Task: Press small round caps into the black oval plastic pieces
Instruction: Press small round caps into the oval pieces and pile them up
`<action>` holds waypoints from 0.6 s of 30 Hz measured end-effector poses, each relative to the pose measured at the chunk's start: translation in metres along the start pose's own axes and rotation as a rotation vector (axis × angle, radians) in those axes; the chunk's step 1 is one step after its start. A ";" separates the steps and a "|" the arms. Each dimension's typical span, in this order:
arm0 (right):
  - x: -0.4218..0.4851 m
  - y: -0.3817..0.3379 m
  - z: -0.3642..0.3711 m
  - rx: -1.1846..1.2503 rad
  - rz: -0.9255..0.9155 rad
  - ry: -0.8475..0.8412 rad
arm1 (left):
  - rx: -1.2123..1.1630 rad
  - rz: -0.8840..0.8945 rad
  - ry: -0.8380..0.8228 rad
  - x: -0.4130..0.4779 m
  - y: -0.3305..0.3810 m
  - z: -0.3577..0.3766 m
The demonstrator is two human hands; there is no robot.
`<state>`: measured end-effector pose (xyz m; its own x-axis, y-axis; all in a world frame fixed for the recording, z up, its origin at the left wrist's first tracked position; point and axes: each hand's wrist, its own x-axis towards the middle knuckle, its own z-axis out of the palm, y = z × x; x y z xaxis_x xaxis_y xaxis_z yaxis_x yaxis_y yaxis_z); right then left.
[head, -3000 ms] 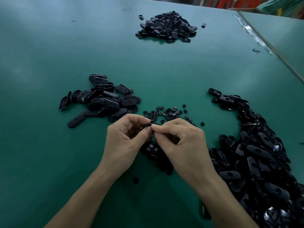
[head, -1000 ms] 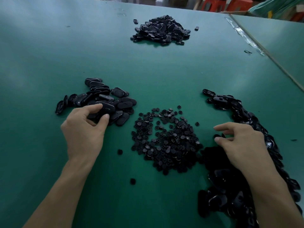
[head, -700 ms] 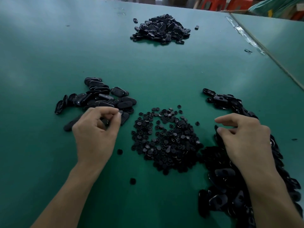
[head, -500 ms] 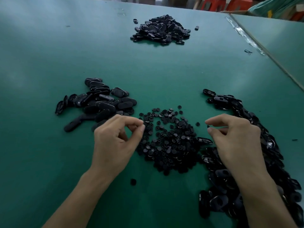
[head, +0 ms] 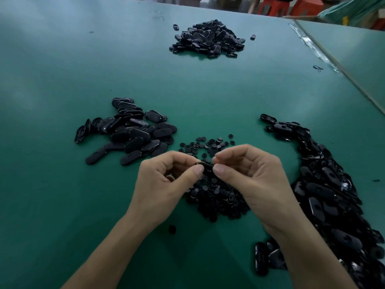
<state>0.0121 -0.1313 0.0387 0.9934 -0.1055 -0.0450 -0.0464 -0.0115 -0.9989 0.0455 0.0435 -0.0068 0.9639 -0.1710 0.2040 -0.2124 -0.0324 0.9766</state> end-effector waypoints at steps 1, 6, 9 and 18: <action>0.000 0.002 0.000 -0.043 -0.003 -0.015 | -0.005 0.000 -0.004 0.000 0.001 0.000; 0.000 0.009 0.001 -0.244 0.003 -0.018 | -0.002 -0.020 -0.002 0.000 0.000 0.001; 0.001 0.009 0.002 -0.202 0.012 -0.036 | -0.009 -0.049 0.010 -0.001 0.000 0.000; 0.006 0.014 -0.003 -0.327 -0.043 0.045 | -0.134 -0.072 0.056 0.001 -0.002 -0.001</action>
<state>0.0174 -0.1350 0.0244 0.9899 -0.1420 0.0049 -0.0434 -0.3346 -0.9414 0.0472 0.0438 -0.0081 0.9841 -0.1179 0.1330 -0.1228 0.0901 0.9883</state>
